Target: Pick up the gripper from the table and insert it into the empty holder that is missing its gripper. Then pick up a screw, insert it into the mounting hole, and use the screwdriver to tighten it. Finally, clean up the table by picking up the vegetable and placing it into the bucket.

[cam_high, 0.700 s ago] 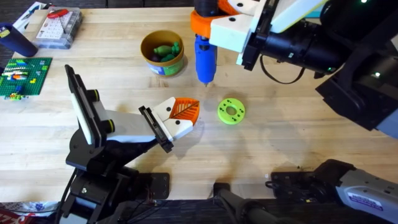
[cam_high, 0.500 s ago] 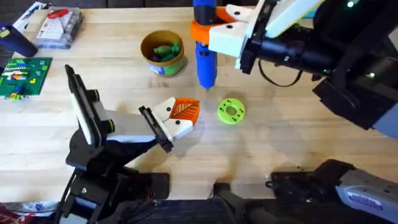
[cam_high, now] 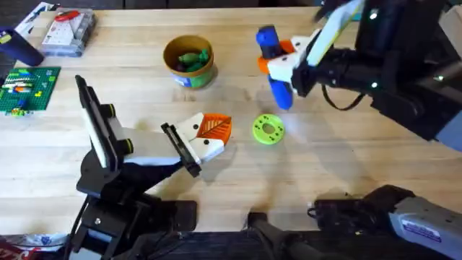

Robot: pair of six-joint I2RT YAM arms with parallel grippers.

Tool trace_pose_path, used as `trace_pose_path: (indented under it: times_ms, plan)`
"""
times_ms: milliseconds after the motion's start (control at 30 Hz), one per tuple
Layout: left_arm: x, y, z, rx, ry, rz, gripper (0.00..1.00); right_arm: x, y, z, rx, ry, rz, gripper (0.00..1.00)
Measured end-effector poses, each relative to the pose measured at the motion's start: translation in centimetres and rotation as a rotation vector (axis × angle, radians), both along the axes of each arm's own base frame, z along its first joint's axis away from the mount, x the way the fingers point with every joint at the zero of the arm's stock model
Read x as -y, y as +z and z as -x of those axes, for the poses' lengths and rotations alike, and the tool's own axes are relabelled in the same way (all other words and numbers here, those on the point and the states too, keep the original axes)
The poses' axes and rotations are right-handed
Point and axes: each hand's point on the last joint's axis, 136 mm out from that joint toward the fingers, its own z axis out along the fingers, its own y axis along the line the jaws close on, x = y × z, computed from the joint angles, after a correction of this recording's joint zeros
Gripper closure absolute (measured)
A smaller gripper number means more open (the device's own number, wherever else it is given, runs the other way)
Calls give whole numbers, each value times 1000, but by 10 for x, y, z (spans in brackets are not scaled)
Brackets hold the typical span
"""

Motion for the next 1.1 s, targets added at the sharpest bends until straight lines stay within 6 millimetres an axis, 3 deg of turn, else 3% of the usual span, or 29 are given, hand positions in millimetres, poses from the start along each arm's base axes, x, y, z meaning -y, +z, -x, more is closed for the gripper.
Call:
trace_pose_path:
  times_ms: [167,300,433,633,667,733,867,933,1100]
  plan:
    - [0,0,0,0,0,0,990,35,-58,-4,-12,-17,360,968]
    - [0,0,0,0,0,0,990,51,-103,-9,-58,18,563,969]
    - [0,0,0,0,0,0,990,58,-133,-12,-82,67,679,968]
    - [0,0,0,0,0,0,990,62,-155,-12,-106,112,756,902]
    - [0,0,0,0,0,0,990,63,-157,-12,-110,114,761,854]
    - [0,0,0,0,0,0,990,63,-159,-11,-118,112,760,656]
    - [0,0,0,0,0,0,990,63,-156,-12,-133,73,728,78]
    - [0,0,0,0,0,0,990,63,-152,-13,-142,40,701,12]
    - [0,0,0,0,0,0,990,60,-117,-15,-122,-75,566,6]
